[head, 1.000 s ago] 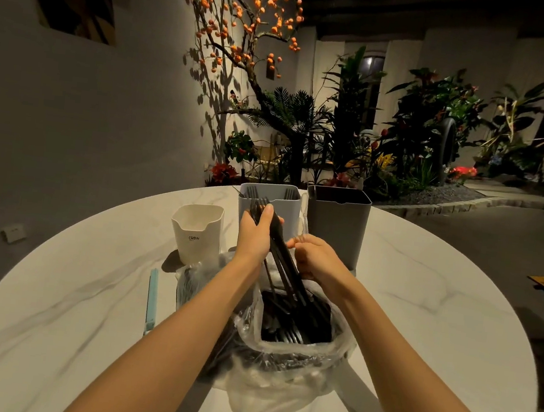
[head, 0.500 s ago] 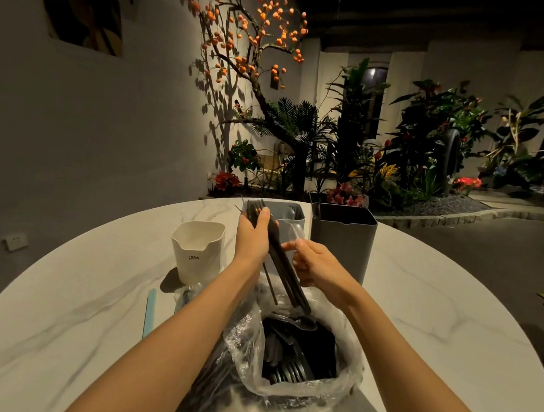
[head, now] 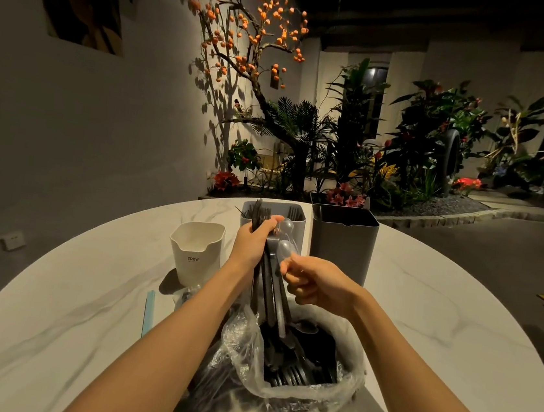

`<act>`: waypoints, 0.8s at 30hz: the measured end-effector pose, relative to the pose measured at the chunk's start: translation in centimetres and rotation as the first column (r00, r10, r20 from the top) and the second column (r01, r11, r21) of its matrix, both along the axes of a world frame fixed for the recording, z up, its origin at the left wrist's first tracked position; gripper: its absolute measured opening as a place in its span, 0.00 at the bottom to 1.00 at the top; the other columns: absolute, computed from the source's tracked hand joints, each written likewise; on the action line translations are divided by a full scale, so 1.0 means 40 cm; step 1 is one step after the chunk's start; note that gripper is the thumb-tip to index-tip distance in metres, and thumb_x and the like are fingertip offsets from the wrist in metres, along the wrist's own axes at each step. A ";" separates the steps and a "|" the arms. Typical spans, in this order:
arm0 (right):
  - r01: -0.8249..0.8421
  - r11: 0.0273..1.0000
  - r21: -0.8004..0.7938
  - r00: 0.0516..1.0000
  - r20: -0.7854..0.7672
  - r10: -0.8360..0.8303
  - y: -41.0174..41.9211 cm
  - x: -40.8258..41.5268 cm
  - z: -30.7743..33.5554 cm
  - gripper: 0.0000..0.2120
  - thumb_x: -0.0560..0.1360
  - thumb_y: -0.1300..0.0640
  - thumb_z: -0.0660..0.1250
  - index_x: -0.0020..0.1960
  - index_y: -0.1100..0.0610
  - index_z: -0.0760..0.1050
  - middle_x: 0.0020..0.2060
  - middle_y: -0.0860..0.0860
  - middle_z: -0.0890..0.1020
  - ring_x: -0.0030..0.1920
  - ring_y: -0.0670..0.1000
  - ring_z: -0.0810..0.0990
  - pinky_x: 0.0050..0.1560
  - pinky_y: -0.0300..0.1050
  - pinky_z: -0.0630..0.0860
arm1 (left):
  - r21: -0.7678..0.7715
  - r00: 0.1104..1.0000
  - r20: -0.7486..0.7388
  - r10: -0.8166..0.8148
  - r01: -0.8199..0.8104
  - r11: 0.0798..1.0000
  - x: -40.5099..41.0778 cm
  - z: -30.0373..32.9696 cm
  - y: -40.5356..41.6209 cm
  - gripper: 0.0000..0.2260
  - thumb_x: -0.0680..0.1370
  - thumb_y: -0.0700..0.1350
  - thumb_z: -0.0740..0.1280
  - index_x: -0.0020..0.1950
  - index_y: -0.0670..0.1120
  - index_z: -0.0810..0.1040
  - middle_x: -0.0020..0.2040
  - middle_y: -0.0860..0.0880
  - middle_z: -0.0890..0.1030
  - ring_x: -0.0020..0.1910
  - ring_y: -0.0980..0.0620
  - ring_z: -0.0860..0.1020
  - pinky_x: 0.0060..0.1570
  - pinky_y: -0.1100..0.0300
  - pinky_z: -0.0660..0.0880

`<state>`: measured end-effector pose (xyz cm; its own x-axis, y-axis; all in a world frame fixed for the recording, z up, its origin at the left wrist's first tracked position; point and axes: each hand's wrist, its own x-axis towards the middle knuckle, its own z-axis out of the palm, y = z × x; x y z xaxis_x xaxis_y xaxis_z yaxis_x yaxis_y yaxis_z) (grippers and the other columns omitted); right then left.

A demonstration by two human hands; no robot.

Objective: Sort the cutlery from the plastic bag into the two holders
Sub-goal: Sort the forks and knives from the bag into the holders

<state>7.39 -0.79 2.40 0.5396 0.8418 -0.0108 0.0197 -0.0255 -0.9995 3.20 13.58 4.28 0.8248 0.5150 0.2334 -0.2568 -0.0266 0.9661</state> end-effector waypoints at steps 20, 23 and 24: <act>0.236 0.954 0.184 0.960 0.105 -0.258 0.004 0.006 0.045 0.07 0.81 0.58 0.59 0.47 0.60 0.70 0.30 0.50 0.67 0.27 0.43 0.64 0.28 0.33 0.65 | 0.017 0.994 -0.090 0.058 -0.057 0.998 0.006 0.021 -0.013 0.13 0.78 0.49 0.66 0.51 0.40 0.80 0.39 0.48 0.78 0.39 0.52 0.75 0.42 0.57 0.71; 0.255 0.958 0.130 0.953 0.133 -0.272 0.002 0.008 0.050 0.13 0.82 0.58 0.56 0.39 0.56 0.65 0.28 0.48 0.63 0.27 0.44 0.61 0.26 0.34 0.59 | 0.014 0.995 -0.087 0.052 -0.051 0.999 0.008 0.027 -0.010 0.15 0.80 0.50 0.64 0.54 0.39 0.79 0.46 0.43 0.81 0.47 0.47 0.79 0.51 0.52 0.75; 0.264 0.958 0.110 0.948 0.154 -0.279 0.003 0.007 0.051 0.15 0.83 0.57 0.55 0.38 0.55 0.64 0.28 0.48 0.63 0.27 0.45 0.60 0.27 0.35 0.58 | 0.011 0.996 -0.083 0.044 -0.043 0.999 0.008 0.030 -0.010 0.14 0.80 0.50 0.63 0.53 0.40 0.79 0.47 0.42 0.81 0.48 0.46 0.79 0.52 0.52 0.75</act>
<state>7.68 -0.68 4.46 0.7357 0.6568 0.1655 0.1904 0.0341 -0.9811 3.53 13.18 5.47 0.8185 0.5489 0.1697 -0.1739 -0.0448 0.9837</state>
